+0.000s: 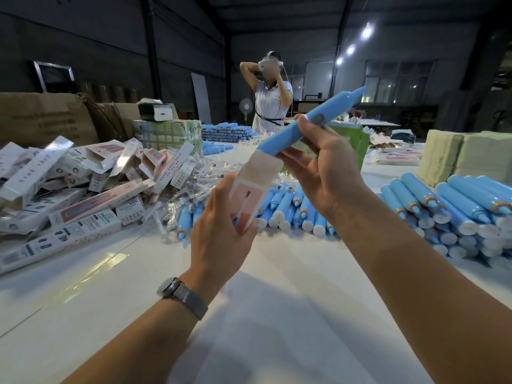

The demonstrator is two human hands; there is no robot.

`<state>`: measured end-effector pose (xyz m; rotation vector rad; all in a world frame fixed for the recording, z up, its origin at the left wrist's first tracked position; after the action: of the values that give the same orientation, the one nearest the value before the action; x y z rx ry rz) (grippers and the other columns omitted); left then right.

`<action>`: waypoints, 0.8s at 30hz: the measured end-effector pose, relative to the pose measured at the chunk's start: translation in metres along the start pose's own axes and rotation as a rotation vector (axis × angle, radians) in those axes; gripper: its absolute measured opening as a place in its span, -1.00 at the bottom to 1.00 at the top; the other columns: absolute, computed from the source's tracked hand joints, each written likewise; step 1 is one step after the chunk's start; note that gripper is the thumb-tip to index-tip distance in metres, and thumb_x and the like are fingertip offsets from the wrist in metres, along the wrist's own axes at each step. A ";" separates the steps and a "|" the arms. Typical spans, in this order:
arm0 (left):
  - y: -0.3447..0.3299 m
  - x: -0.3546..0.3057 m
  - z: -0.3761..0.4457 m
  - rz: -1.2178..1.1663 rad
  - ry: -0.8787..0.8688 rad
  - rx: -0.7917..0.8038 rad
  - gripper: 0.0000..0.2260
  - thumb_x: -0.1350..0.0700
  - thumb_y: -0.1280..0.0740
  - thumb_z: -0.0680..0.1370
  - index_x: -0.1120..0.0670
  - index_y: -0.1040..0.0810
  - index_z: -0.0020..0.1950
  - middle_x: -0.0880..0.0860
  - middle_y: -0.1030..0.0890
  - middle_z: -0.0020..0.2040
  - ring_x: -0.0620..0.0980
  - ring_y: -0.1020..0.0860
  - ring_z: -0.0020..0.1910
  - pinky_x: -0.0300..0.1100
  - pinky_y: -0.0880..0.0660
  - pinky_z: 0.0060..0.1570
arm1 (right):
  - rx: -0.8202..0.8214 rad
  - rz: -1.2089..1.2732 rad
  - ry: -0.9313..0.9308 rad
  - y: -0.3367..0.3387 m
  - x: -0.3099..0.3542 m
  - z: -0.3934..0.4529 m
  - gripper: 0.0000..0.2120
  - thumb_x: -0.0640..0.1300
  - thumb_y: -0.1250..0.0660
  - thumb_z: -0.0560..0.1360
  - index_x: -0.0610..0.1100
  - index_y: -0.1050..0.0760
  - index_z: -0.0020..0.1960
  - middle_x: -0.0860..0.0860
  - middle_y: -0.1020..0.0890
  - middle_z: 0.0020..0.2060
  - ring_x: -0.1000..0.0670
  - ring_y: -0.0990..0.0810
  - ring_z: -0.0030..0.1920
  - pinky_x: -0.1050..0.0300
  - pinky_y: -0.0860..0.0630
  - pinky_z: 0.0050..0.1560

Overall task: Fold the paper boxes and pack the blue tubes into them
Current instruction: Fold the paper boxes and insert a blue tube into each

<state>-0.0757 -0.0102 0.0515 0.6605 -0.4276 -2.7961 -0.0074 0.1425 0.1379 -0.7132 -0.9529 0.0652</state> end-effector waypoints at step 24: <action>-0.002 -0.004 0.000 0.067 -0.010 -0.014 -0.17 0.20 -0.59 0.31 -0.06 -0.19 0.43 0.08 -0.57 0.19 0.13 -0.58 -0.14 -0.16 -0.35 -0.27 | 0.002 -1.079 0.872 -0.019 0.021 -0.025 0.04 -0.24 -0.61 0.27 -0.20 -0.08 0.57 -0.09 -0.27 0.30 0.37 -0.29 0.21 0.36 -0.46 0.13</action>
<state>-0.0728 -0.0074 0.0525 0.6173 -0.4232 -2.7383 0.0194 0.1215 0.1544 -0.0989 -0.3808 -1.1074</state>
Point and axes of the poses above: each hand's wrist, its own z-axis towards the middle knuckle, its own y-axis out of the back of the hand, x = y × z, the point moved 7 cm from there along z, towards the middle knuckle
